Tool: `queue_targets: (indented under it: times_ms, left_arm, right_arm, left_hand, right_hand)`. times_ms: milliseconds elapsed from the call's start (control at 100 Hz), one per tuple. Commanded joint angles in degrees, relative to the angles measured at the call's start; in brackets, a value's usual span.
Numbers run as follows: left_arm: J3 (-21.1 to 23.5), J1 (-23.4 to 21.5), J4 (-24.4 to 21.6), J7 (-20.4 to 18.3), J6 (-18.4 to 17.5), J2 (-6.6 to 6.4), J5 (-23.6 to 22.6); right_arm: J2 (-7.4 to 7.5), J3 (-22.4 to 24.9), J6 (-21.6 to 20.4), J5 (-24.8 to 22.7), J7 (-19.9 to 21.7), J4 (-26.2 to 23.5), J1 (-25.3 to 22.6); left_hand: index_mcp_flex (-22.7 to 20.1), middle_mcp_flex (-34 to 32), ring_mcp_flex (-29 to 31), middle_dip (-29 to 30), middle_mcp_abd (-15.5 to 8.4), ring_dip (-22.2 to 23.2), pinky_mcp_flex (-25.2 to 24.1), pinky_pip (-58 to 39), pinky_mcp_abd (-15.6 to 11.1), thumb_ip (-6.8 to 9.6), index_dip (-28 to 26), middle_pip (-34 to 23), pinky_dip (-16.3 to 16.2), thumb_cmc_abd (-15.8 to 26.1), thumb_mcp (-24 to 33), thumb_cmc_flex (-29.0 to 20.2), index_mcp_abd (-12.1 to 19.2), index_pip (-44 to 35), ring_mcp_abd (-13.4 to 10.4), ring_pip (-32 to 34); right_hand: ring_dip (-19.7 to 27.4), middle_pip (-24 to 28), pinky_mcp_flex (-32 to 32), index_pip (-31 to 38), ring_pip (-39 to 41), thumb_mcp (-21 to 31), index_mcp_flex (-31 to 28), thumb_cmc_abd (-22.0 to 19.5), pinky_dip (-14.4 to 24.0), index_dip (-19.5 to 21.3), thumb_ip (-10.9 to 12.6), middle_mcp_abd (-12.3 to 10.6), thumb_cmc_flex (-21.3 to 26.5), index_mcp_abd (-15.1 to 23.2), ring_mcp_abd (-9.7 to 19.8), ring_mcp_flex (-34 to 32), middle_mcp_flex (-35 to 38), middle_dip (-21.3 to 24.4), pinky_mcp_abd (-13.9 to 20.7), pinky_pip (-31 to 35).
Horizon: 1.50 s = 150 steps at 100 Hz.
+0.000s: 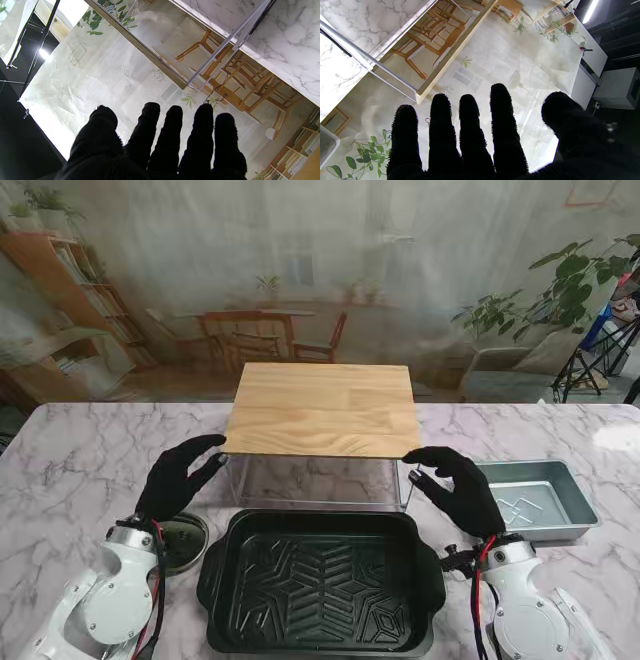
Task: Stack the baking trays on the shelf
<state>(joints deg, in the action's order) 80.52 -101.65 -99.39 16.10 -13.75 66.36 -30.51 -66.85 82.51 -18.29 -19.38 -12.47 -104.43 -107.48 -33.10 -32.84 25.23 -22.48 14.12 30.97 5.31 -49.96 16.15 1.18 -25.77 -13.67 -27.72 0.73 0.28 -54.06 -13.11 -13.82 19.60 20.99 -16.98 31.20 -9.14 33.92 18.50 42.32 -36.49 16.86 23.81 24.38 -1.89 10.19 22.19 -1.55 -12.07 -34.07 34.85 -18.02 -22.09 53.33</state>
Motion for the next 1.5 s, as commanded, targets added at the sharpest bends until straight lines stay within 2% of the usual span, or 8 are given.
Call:
queue_targets:
  times_ms: [0, 330, 500, 670, 970, 1130, 1280, 1490]
  left_arm:
    - [-0.2, 0.1, -0.2, -0.8, 0.1, 0.03, 0.1]
    - [-0.4, 0.5, 0.1, -1.3, 0.1, -0.06, 0.3]
    - [-0.5, 0.5, 0.4, -0.9, 0.5, -0.01, -0.1]
    - [-0.8, 0.7, 0.8, -0.8, 1.2, -0.02, -0.4]
    - [-1.0, 1.1, 1.1, -1.2, 1.8, -0.1, -0.4]
    - [-1.1, 1.2, 1.1, -1.3, 2.1, -0.11, -0.4]
    - [-1.2, 1.2, 1.1, -1.2, 2.4, -0.11, -0.6]
    - [-1.2, 1.2, 1.1, -1.2, 2.7, -0.11, -0.7]
  right_arm:
    - [-0.11, 0.1, -0.3, 0.0, 0.0, 0.1, -0.3]
    - [0.03, 0.4, -0.3, -0.8, 0.2, -0.4, -1.3]
    - [0.01, 2.4, -0.4, -2.6, -0.5, -1.3, -3.5]
    - [0.37, 5.2, 1.8, -8.8, -1.2, -2.8, -6.8]
    - [1.64, 5.5, 10.6, -22.3, -1.9, -2.3, -8.5]
    - [2.25, 2.6, 18.9, -26.1, -0.6, -0.8, -6.9]
    - [2.94, -0.1, 26.1, -29.7, 2.4, -0.5, -5.5]
    - [3.66, -2.7, 30.1, -31.9, 6.1, -0.7, -4.1]
  left_hand:
    - [-0.5, -0.9, 0.5, 0.4, -0.2, 0.3, -0.5, -1.3, 0.5, -0.6, 0.2, -0.8, -0.4, 2.9, -1.5, -0.8, -0.3, 0.2, 0.4, 1.1]
    - [-0.7, -1.0, 0.6, 0.4, -0.1, 0.3, -0.5, -1.3, 0.5, -0.61, 0.1, -0.8, -0.3, 2.9, -1.5, -0.7, -0.3, 0.2, 0.3, 1.1]
    - [-0.4, -0.9, 0.6, 0.3, -0.2, 0.3, -0.6, -1.3, 0.5, -0.59, 0.2, -0.8, -0.3, 2.9, -1.5, -0.8, -0.2, 0.3, 0.3, 1.1]
    - [-0.4, -1.0, 0.6, 0.3, -0.2, 0.3, -0.5, -1.3, 0.5, -0.58, 0.2, -0.9, -0.3, 3.0, -1.5, -0.9, -0.2, 0.3, 0.3, 1.1]
    - [-0.6, -1.0, 0.6, 0.4, -0.2, 0.3, -0.6, -1.2, 0.6, -0.6, 0.1, -0.8, -0.3, 2.9, -1.5, -0.8, -0.2, 0.2, 0.3, 1.1]
    - [-0.6, -1.1, 0.6, 0.3, -0.2, 0.3, -0.7, -1.1, 0.7, -0.59, 0.1, -0.8, -0.3, 3.0, -1.5, -0.8, -0.2, 0.2, 0.3, 1.1]
    - [-0.7, -1.2, 0.7, 0.3, -0.2, 0.3, -0.6, -1.1, 0.7, -0.57, 0.1, -0.8, -0.3, 3.0, -1.5, -0.8, -0.2, 0.2, 0.4, 1.1]
    - [-0.7, -1.2, 0.7, 0.3, -0.1, 0.3, -0.7, -1.0, 0.8, -0.57, 0.1, -0.8, -0.3, 3.0, -1.5, -0.8, -0.2, 0.2, 0.4, 1.1]
  right_hand:
    - [-0.5, 1.2, 0.8, 1.0, -2.5, -0.4, 1.9, -0.4, 0.9, -0.5, -1.3, -1.0, -2.5, 2.0, 1.9, 0.9, -1.2, -0.4, 1.2, -0.7]
    - [-0.7, 1.5, 0.7, 1.0, -2.2, -0.6, 2.1, -0.1, 1.6, -0.5, -1.3, -1.0, -2.6, 2.2, 1.8, 0.9, -1.3, -0.8, 1.1, -0.8]
    - [-1.5, 2.1, 0.2, 0.9, -0.9, -1.8, 3.4, 1.1, 2.7, -0.4, -1.8, -0.6, -5.1, 2.0, 1.6, 1.2, -2.7, -1.4, 1.8, 0.5]
    - [-3.9, 4.7, 0.1, 0.3, 3.2, -3.3, 7.4, 4.1, 4.3, -0.4, -3.0, 0.2, -8.5, 0.7, 1.5, 4.0, -8.6, -3.6, 4.5, 3.4]
    - [-6.4, 8.0, 2.3, 1.5, 7.9, -4.6, 8.6, 8.7, 4.7, 0.6, -4.0, 0.0, -9.8, -0.7, 3.1, 8.4, -15.0, -6.9, 5.8, 4.1]
    - [-6.8, 8.9, 2.8, 2.2, 8.6, -6.4, 8.5, 9.1, 5.3, 1.9, -3.6, 0.4, -9.9, -1.0, 3.4, 10.7, -18.7, -8.4, 7.0, 4.9]
    - [-11.6, 13.7, 0.1, 3.4, 16.9, -7.0, 7.9, 11.1, 8.9, 4.7, -3.2, 0.9, -8.4, -1.6, 2.8, 9.8, -18.7, -13.1, 8.3, 11.9]
    - [-18.2, 18.2, -4.3, 3.8, 29.5, -7.2, 9.1, 11.1, 12.1, 5.8, -3.1, 0.6, -8.9, -2.4, 2.9, 6.8, -16.1, -18.4, 9.8, 21.5]
